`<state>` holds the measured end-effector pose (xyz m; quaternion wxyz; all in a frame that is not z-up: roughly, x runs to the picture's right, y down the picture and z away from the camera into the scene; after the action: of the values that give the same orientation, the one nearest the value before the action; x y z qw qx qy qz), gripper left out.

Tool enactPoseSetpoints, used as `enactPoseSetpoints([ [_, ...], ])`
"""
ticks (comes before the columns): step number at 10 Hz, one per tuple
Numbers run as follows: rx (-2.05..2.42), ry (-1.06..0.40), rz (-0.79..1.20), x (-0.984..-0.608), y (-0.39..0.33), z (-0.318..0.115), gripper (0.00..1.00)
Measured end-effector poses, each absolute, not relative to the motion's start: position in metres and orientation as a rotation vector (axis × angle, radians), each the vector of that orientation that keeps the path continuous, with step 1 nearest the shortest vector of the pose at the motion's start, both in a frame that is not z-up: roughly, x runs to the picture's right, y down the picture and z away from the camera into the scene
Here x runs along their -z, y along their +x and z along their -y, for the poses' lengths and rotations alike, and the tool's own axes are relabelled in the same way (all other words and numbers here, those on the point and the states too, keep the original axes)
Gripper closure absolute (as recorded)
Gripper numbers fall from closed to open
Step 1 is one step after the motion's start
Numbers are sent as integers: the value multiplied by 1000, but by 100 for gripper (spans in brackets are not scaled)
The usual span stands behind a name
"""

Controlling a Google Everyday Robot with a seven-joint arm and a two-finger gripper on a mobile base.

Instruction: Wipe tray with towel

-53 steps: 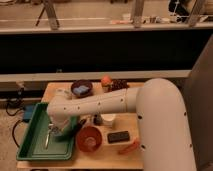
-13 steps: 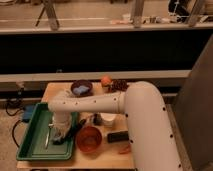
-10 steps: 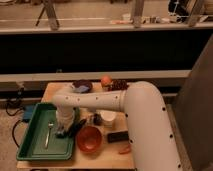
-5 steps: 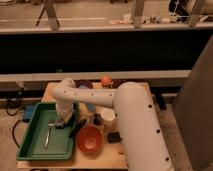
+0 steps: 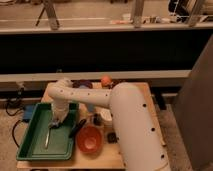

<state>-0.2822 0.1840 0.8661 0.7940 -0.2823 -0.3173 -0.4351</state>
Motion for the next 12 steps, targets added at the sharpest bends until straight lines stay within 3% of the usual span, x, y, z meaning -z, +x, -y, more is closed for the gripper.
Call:
enactPoseSetpoints([
  [7, 994, -696, 724, -811, -272, -250, 100],
  [12, 988, -738, 709, -793, -247, -262, 100],
])
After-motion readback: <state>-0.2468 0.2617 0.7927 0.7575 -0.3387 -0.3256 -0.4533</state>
